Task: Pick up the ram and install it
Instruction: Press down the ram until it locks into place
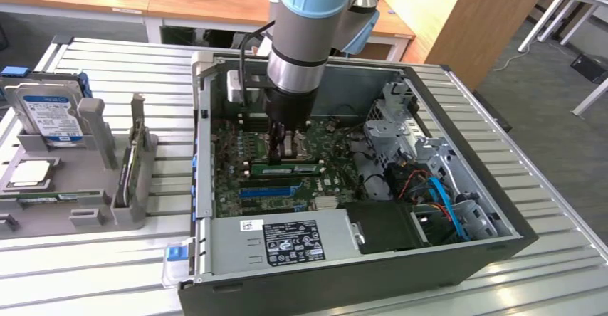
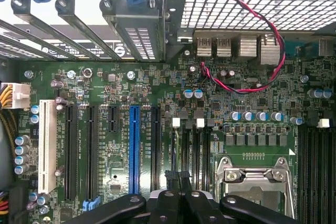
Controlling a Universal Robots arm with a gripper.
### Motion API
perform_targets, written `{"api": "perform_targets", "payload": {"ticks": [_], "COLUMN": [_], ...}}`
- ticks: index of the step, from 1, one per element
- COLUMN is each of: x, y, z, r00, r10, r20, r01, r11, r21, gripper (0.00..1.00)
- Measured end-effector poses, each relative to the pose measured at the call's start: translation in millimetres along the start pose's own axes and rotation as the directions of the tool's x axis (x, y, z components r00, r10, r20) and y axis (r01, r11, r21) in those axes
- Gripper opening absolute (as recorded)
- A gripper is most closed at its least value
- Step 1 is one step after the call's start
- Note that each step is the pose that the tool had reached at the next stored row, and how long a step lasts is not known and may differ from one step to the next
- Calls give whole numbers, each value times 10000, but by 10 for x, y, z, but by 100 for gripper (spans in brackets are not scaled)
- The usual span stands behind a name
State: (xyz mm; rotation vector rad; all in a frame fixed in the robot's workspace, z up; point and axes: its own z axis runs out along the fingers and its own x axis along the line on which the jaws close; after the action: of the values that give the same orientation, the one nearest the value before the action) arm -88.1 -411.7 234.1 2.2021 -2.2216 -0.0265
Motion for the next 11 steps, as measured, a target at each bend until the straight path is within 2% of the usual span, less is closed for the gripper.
{"api": "perform_targets", "payload": {"ticks": [11], "x": [0], "y": [-1], "z": [33], "r00": [10000], "r10": [0], "r20": [0], "r01": [0], "r11": [10000], "r21": [1], "gripper": [11]}}
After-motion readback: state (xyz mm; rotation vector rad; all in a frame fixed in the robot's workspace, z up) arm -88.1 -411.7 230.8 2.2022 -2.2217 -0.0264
